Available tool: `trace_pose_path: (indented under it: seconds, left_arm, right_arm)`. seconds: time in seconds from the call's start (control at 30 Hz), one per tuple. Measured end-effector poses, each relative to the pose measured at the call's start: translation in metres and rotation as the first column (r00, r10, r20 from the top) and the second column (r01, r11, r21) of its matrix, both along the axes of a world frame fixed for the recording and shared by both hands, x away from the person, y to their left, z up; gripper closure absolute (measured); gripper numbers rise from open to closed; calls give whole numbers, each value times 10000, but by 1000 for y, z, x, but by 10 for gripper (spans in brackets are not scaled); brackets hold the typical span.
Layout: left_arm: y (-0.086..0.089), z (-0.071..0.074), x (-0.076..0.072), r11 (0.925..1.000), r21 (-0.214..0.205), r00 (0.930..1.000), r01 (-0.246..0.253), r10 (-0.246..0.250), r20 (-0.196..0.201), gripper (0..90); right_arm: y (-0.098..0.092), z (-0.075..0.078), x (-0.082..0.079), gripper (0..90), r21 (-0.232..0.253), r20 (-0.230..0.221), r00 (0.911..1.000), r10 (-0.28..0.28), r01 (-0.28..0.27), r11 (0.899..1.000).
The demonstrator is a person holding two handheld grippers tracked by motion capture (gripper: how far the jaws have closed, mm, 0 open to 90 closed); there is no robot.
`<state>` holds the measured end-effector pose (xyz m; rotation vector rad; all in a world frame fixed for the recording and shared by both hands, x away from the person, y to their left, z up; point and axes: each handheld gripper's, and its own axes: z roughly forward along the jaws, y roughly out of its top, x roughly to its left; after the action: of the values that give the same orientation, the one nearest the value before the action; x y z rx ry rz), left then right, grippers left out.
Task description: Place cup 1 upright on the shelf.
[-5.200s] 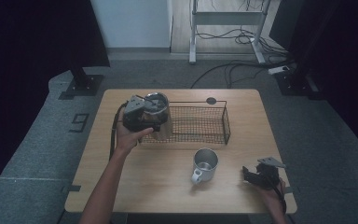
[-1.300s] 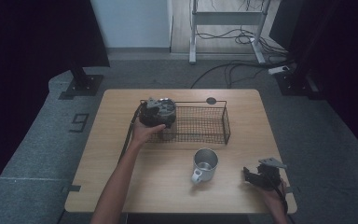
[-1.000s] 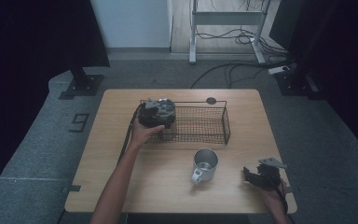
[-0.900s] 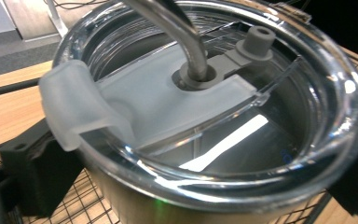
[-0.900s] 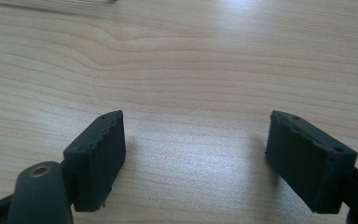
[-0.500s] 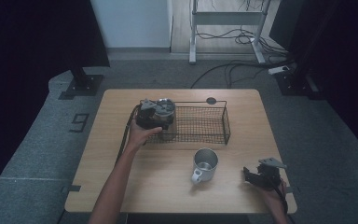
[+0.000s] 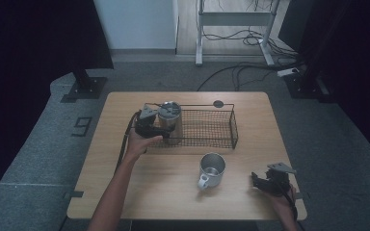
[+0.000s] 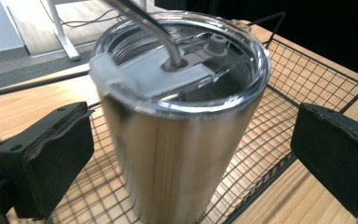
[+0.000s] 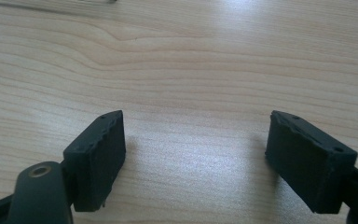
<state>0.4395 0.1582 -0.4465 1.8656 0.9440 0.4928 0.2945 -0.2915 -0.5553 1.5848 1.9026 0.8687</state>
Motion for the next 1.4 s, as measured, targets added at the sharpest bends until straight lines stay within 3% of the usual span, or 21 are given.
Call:
trace_pose_path:
  seconds: [0.37,0.63,1.07,1.2,1.3,1.4]
  left_arm:
    - [15,3,-32,9999,-62,9998,97,-96,161,4]
    - [25,-3,-58,9996,-203,9998,171,-169,92,25]
    - [34,-36,-108,9998,-115,9990,155,-160,-424,52]
    - [34,-48,-118,9997,-160,9972,176,-187,-729,58]
    - [32,-55,-120,9997,160,9955,172,-157,-938,58]
    - [33,-60,-123,9998,35,9937,171,-167,-1105,58]
  right_arm:
    - [0,0,0,194,17,0,10000,-6,6,10000]
    - [0,0,0,194,17,4,10000,-3,3,10000]
    - [0,0,1,194,19,10,10000,28,-28,10000]
    - [0,0,1,193,14,12,10000,32,-32,10000]
    - [0,0,1,192,12,12,10000,42,-42,10000]
    - [0,0,1,192,14,12,10000,63,-63,10000]
